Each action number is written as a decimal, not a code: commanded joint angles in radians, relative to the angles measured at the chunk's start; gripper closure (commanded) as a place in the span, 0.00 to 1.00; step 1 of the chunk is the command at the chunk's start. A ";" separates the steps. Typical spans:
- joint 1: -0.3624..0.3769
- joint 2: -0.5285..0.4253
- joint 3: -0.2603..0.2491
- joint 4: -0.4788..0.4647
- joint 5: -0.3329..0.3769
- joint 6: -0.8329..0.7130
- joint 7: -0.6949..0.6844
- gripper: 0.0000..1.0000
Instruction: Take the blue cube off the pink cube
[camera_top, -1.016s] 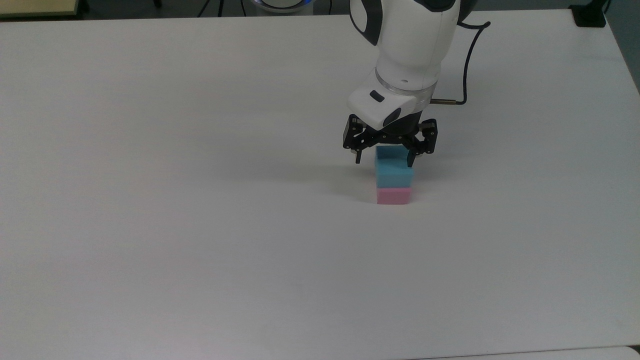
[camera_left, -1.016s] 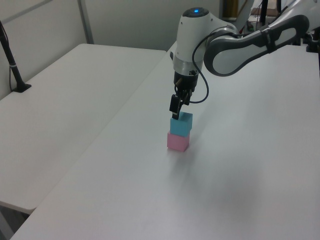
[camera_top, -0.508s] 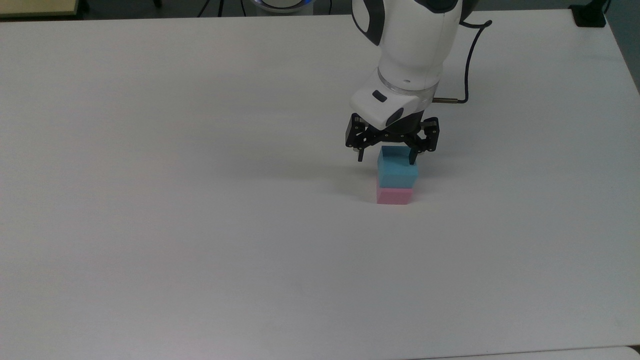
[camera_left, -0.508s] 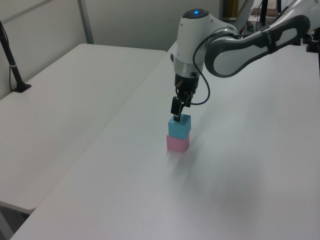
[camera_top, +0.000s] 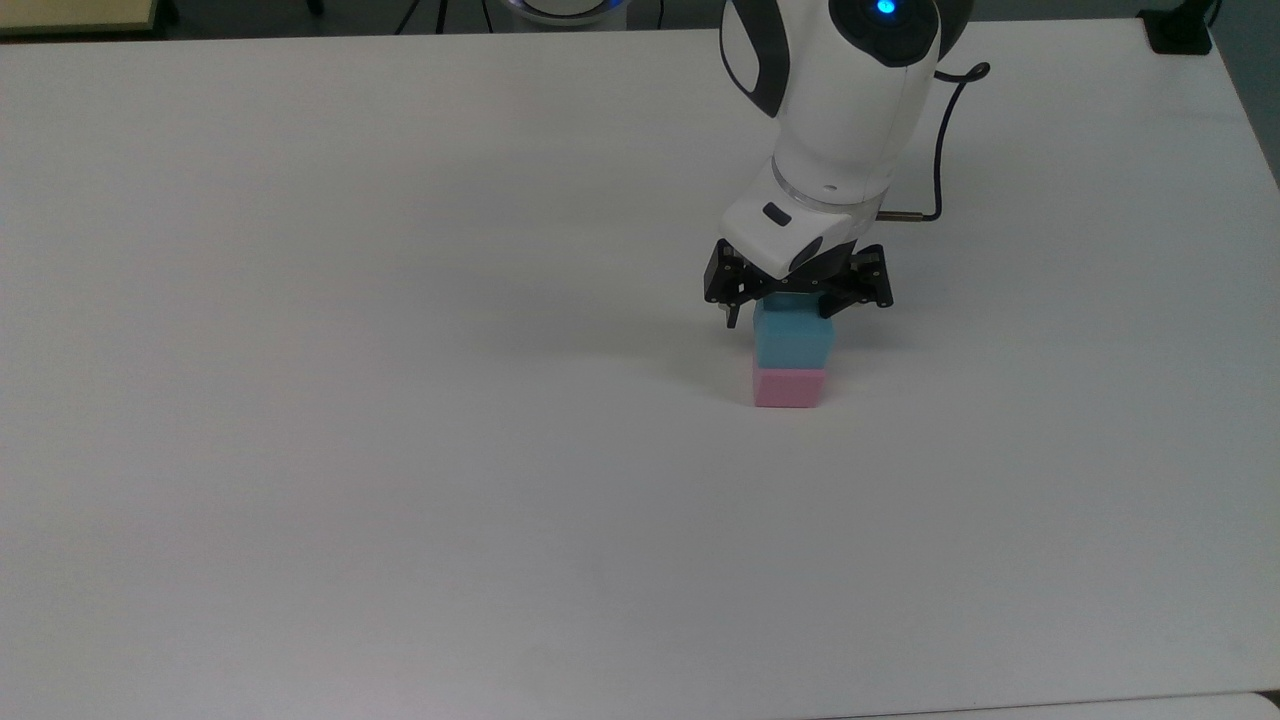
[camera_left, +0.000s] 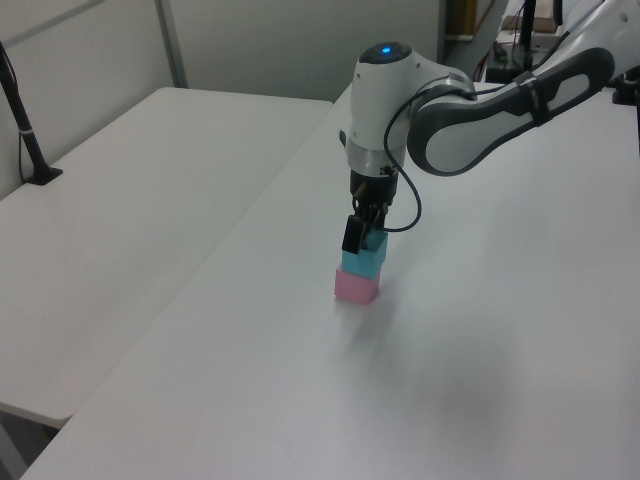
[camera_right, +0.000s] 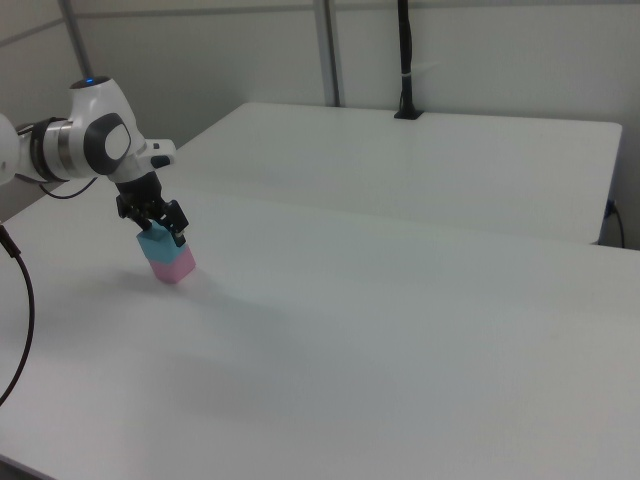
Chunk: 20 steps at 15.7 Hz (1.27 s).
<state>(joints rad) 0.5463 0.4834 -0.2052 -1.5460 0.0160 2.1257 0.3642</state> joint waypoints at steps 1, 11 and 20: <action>0.000 -0.006 -0.008 0.001 0.024 -0.021 -0.008 0.00; -0.006 -0.060 -0.016 0.004 0.093 -0.023 -0.024 0.00; -0.002 -0.003 0.006 0.001 0.079 0.016 -0.018 0.05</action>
<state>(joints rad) 0.5413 0.4879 -0.2001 -1.5411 0.0816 2.1283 0.3610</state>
